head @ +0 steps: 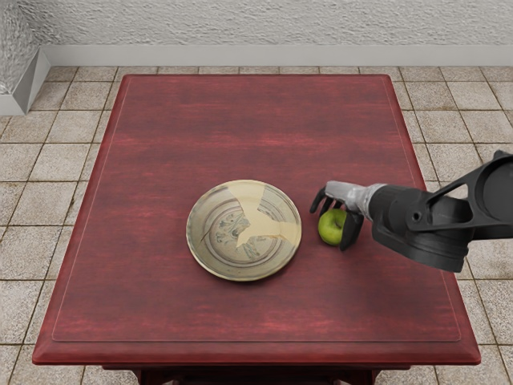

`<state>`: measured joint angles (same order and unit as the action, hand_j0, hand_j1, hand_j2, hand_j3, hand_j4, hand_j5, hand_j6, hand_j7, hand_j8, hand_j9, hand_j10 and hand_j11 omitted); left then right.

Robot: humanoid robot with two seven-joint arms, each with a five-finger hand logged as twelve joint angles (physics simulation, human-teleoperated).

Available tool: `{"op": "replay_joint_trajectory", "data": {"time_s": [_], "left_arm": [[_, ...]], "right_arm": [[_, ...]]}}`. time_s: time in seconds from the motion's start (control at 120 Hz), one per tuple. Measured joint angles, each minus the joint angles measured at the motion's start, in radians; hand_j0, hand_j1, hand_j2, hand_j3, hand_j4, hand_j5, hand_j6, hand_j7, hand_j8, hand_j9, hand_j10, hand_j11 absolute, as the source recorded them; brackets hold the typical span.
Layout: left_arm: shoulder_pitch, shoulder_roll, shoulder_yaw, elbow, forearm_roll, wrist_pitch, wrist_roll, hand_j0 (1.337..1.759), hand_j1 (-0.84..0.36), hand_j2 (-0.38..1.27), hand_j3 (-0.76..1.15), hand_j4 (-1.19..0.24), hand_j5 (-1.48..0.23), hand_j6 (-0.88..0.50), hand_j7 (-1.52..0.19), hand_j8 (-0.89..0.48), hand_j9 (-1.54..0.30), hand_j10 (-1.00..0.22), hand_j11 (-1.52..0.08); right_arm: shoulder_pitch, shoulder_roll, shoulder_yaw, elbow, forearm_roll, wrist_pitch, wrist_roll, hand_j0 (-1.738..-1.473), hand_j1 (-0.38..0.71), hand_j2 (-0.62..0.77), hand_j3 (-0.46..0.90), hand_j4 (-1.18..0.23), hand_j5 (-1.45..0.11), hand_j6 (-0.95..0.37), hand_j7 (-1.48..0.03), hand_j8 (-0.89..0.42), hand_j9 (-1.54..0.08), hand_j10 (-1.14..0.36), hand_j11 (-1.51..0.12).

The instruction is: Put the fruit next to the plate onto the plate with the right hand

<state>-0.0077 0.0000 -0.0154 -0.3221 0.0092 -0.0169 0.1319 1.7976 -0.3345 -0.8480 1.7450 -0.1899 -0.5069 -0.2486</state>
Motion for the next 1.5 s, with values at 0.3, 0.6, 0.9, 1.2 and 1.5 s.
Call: {"op": "replay_joint_trajectory", "data": {"time_s": [0.3, 0.6, 0.9, 1.2, 1.5], "left_arm": [[0.0, 0.0, 0.0, 0.0, 0.0, 0.0, 0.0, 1.658, 0.35, 0.0, 0.0, 0.0, 0.0, 0.0, 0.0, 0.0, 0.0, 0.0, 0.0], [0.0, 0.0, 0.0, 0.0, 0.0, 0.0, 0.0, 1.658, 0.35, 0.0, 0.0, 0.0, 0.0, 0.0, 0.0, 0.0, 0.0, 0.0, 0.0], [0.0, 0.0, 0.0, 0.0, 0.0, 0.0, 0.0, 1.658, 0.35, 0.0, 0.0, 0.0, 0.0, 0.0, 0.0, 0.0, 0.0, 0.0, 0.0], [0.0, 0.0, 0.0, 0.0, 0.0, 0.0, 0.0, 1.658, 0.35, 0.0, 0.0, 0.0, 0.0, 0.0, 0.0, 0.0, 0.0, 0.0, 0.0], [0.0, 0.0, 0.0, 0.0, 0.0, 0.0, 0.0, 1.658, 0.35, 0.0, 0.0, 0.0, 0.0, 0.0, 0.0, 0.0, 0.0, 0.0, 0.0]], "right_arm": [[-0.007, 0.002, -0.001, 0.0, -0.001, -0.002, 0.0, -1.657, 0.17, -0.07, 0.0, -0.47, -0.54, -0.45, -0.57, -0.37, -0.56, -0.45, -0.56], [-0.019, 0.005, 0.0, -0.002, -0.01, -0.004, 0.0, -1.648, 0.17, -0.11, -0.01, -0.55, -0.57, -0.41, -0.64, -0.33, -0.63, -0.51, -0.63], [-0.027, 0.001, 0.002, -0.005, -0.004, -0.002, 0.0, -1.646, 0.19, 0.04, 0.0, -0.59, -0.65, -0.43, -0.7, -0.36, -0.67, -0.54, -0.68], [-0.02, -0.037, 0.01, -0.019, 0.003, 0.002, 0.001, -1.655, 0.19, 0.17, 0.0, -0.56, -0.73, -0.47, -0.73, -0.38, -0.74, -0.58, -0.75], [0.02, -0.067, 0.048, -0.024, 0.005, 0.009, -0.036, -1.657, 0.19, 0.19, 0.0, -0.55, -0.75, -0.48, -0.73, -0.39, -0.75, -0.6, -0.76]]}}
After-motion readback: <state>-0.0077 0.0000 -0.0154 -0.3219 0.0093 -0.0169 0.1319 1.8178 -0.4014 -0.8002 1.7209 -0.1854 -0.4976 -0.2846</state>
